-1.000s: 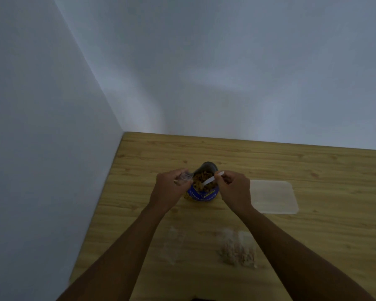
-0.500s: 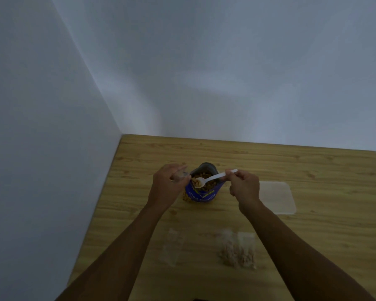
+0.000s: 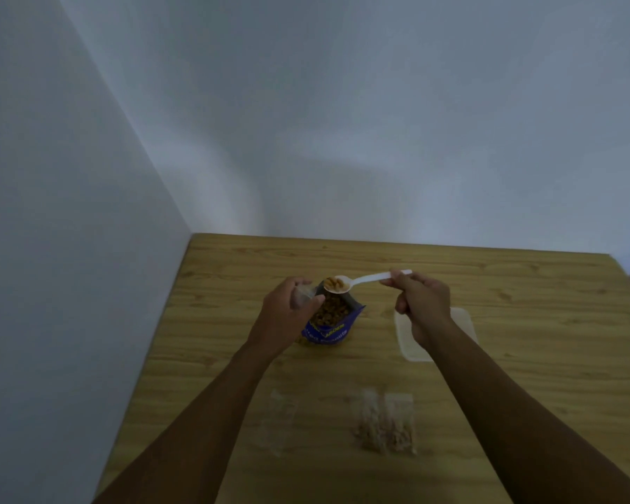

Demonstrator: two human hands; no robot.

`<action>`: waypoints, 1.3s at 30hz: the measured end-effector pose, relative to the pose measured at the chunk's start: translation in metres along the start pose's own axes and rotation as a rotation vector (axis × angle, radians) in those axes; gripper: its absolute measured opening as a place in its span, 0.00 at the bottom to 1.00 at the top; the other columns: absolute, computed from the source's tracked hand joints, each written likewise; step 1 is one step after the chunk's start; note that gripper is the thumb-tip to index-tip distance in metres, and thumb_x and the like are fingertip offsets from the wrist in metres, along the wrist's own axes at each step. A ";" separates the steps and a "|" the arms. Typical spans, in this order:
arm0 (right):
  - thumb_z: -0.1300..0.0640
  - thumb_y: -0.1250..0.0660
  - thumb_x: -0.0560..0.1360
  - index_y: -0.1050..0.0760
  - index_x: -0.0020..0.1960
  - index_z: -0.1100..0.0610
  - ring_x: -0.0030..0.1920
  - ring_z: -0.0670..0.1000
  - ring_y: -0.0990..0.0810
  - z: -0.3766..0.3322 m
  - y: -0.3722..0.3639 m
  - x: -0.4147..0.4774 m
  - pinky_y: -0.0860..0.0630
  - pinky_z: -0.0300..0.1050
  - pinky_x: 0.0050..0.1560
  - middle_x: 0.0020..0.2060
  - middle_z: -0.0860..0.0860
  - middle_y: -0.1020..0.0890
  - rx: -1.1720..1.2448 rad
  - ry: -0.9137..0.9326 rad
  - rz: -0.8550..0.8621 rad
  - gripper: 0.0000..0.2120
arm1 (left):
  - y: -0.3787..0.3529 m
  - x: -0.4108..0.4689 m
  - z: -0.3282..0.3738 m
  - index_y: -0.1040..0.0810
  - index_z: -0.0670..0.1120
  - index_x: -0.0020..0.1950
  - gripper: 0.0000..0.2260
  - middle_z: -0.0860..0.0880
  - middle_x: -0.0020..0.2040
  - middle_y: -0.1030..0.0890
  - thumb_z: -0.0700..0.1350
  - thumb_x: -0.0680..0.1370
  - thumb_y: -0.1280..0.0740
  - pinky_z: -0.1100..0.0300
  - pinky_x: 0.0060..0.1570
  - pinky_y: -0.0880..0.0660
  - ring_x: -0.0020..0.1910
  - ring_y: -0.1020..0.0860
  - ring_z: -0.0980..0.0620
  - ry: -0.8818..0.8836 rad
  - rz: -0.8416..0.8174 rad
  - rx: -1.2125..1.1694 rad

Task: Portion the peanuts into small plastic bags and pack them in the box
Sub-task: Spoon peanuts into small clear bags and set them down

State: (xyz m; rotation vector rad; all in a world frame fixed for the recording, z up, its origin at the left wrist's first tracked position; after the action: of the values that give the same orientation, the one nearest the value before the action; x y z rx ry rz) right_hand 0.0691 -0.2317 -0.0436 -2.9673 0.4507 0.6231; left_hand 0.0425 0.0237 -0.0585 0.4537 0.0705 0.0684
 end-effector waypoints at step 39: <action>0.50 0.28 0.76 0.19 0.58 0.54 0.46 0.49 0.19 0.021 -0.023 -0.027 0.20 0.48 0.48 0.48 0.49 0.18 -0.580 0.235 -0.013 0.13 | -0.001 -0.024 0.012 0.23 0.50 0.57 0.25 0.51 0.50 0.19 0.47 0.64 0.18 0.68 0.40 0.23 0.47 0.21 0.58 0.005 0.115 -0.047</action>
State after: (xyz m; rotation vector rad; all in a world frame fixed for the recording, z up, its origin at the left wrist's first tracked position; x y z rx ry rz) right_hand 0.0442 -0.2000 -0.0515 -3.6160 0.3032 0.4654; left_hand 0.0196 0.0162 -0.0472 0.4102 0.0473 0.1835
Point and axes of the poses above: each hand's wrist, its own x-axis towards the middle knuckle, its own y-axis out of the back of the hand, z = x × y, the point moved 5 cm from there along x, towards the middle knuckle
